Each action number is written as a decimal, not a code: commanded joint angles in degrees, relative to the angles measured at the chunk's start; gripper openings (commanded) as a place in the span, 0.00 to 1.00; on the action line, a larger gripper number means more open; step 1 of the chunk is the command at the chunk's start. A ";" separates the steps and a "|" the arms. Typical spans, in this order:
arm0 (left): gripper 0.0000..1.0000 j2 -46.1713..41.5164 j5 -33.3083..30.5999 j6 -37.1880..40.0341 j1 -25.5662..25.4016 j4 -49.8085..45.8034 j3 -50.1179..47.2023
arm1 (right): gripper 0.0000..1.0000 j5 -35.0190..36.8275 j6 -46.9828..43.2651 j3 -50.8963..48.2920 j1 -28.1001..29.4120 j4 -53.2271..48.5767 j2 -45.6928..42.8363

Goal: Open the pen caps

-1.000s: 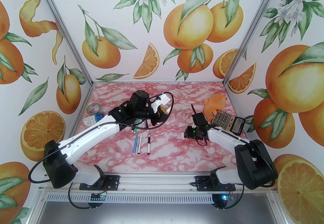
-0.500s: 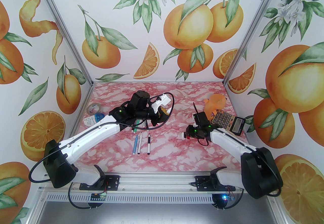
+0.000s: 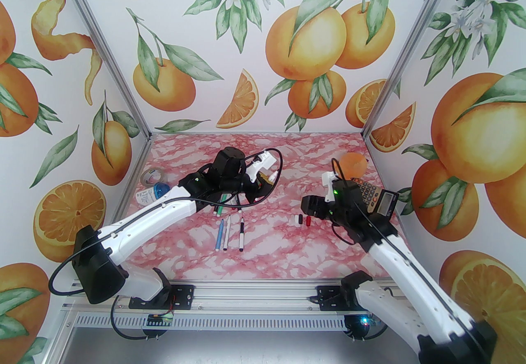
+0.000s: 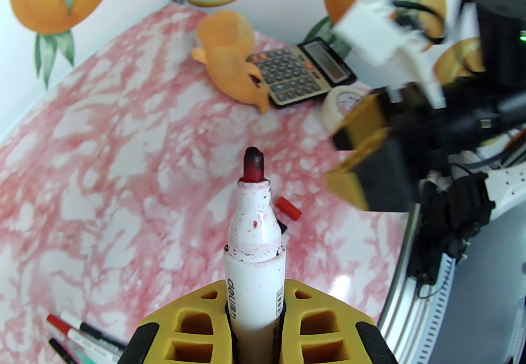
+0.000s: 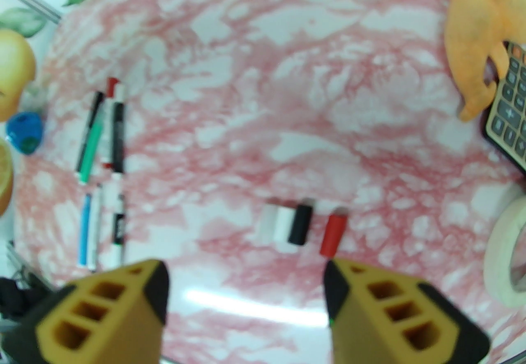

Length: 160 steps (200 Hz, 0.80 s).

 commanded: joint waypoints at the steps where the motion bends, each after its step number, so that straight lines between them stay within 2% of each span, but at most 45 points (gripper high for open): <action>1: 0.05 -0.95 -5.35 -5.75 -0.05 -3.14 1.54 | 0.93 -5.26 -1.05 2.91 0.27 -6.84 -4.18; 13: 0.05 -1.55 -6.94 -10.07 -0.22 -2.95 -0.18 | 1.00 -7.26 -2.18 4.27 0.28 -9.34 -5.74; 45: 0.05 -4.14 -11.52 -24.34 -1.01 0.75 -8.65 | 1.00 -10.81 -5.91 7.95 0.25 -15.91 -8.17; 86: 0.04 -6.71 -22.36 -38.74 -5.41 1.58 -16.80 | 1.00 -9.46 -8.36 8.37 0.25 -18.86 -11.27; 119: 0.04 -7.65 -27.91 -44.90 -8.12 3.14 -22.78 | 1.00 -9.04 -7.29 6.83 0.29 -17.85 -13.10; 160: 0.05 -4.63 -27.17 -50.58 -10.49 6.10 -26.06 | 1.00 -7.05 -6.06 5.78 0.38 -17.60 -14.69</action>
